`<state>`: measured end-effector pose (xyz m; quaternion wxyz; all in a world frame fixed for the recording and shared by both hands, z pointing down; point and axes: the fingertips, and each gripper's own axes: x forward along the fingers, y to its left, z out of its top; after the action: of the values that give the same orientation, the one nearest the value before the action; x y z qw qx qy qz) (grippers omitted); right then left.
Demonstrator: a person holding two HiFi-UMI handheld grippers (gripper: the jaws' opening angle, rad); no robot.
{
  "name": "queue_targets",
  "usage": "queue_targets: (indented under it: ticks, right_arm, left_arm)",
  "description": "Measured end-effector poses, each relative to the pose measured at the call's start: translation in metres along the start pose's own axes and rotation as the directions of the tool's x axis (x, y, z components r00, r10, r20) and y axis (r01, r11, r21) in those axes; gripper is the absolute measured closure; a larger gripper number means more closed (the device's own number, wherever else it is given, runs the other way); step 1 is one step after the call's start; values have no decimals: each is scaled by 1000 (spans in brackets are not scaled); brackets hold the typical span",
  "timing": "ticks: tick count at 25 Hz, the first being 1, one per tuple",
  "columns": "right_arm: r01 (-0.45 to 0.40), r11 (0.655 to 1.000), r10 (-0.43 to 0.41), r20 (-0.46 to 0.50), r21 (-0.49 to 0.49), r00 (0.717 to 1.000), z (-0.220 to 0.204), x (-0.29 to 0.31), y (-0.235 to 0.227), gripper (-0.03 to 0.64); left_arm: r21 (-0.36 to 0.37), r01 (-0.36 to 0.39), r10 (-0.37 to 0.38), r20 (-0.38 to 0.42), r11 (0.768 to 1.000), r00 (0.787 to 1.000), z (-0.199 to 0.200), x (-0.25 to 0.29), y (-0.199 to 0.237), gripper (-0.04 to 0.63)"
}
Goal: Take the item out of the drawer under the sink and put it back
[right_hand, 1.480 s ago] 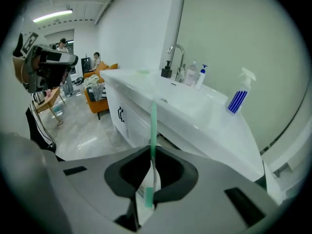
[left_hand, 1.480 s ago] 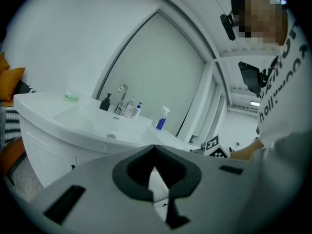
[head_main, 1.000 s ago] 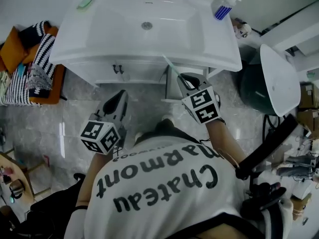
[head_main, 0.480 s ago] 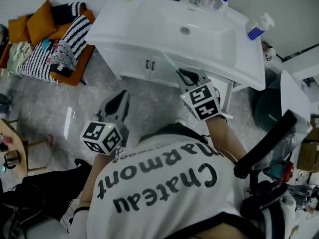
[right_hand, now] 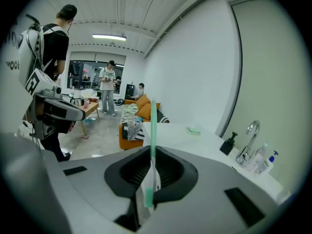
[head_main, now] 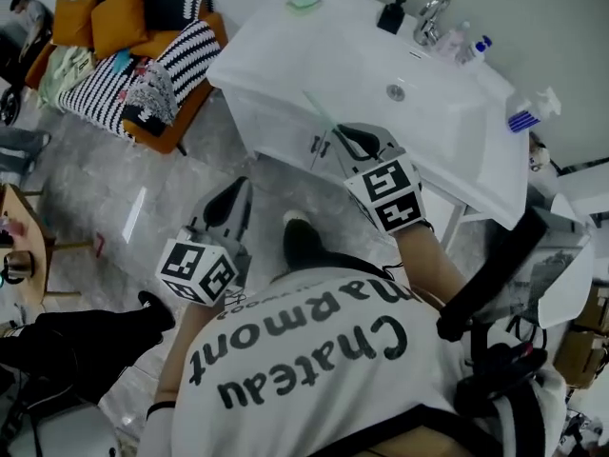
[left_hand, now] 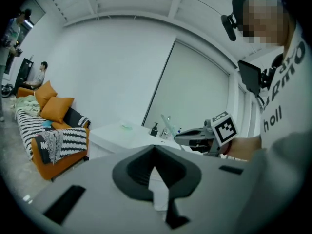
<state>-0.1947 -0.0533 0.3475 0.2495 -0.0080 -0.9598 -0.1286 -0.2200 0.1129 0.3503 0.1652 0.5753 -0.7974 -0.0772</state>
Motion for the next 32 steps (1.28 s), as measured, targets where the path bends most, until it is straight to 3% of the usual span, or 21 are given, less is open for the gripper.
queue_targets:
  ticks: [7,13,20,25,32]
  right_arm:
    - [-85,994,85,-5,-61,996,26,79,-14,577]
    - [-137,989,137,-19,-54,990,35,140,-44,577]
    - [-206,978,205,-39,-41,978,39,205,-57,577]
    - [-253,967,252,-108,-4,962,28,248,-61,577]
    - [-319,948,310,-175,-22,934,12,288,-52,577]
  left_arm:
    - [-15,-89,89,-5,996,996,15,19,49,598]
    - [-46,-171,170,-9,984,985,25,43,86,598]
    - [-65,-269,270,8,961,963,35,50,119,598]
    - [-80,-332,334,16,940,942,37,53,141,598]
    - [-83,-394,397,26,915,917,35,56,160,598]
